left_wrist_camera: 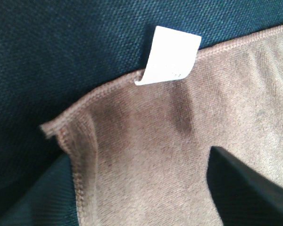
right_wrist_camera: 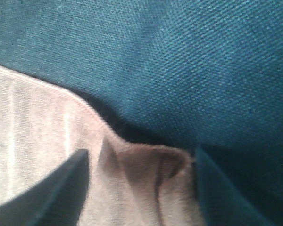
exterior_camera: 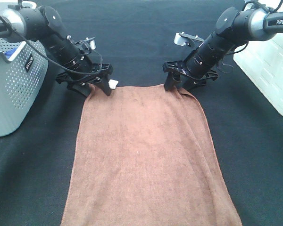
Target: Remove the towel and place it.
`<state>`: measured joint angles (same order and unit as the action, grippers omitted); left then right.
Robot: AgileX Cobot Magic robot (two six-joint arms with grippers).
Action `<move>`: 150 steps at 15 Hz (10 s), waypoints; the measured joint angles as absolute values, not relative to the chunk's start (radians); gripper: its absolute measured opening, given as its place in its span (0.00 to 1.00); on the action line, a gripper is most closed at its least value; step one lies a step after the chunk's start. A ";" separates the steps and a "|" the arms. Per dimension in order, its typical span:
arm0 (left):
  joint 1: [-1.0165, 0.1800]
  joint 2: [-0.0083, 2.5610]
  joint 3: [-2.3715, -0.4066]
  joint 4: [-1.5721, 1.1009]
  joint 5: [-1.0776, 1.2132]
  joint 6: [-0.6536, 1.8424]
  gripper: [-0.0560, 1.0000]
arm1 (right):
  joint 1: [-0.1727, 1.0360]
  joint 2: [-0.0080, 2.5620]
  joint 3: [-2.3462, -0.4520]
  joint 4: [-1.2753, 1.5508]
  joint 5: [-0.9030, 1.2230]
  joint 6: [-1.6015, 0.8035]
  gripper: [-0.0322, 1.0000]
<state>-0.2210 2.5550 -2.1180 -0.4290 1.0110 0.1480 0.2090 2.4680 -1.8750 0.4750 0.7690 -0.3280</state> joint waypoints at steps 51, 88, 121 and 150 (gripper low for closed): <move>-0.232 2.732 -2.334 -0.093 0.247 0.152 0.06 | 0.226 2.701 -2.184 0.207 0.051 -0.373 0.13; -0.219 2.735 -2.334 -0.089 0.191 0.044 0.62 | 0.186 2.736 -2.191 0.110 0.064 -0.326 0.64; -0.098 2.262 -2.424 -0.058 1.130 -0.028 0.81 | 0.128 2.110 -2.284 -0.036 1.082 -0.055 0.71; 0.016 0.102 -0.519 -0.040 1.066 0.043 0.81 | 0.117 0.024 -0.540 0.008 1.082 -0.015 0.71</move>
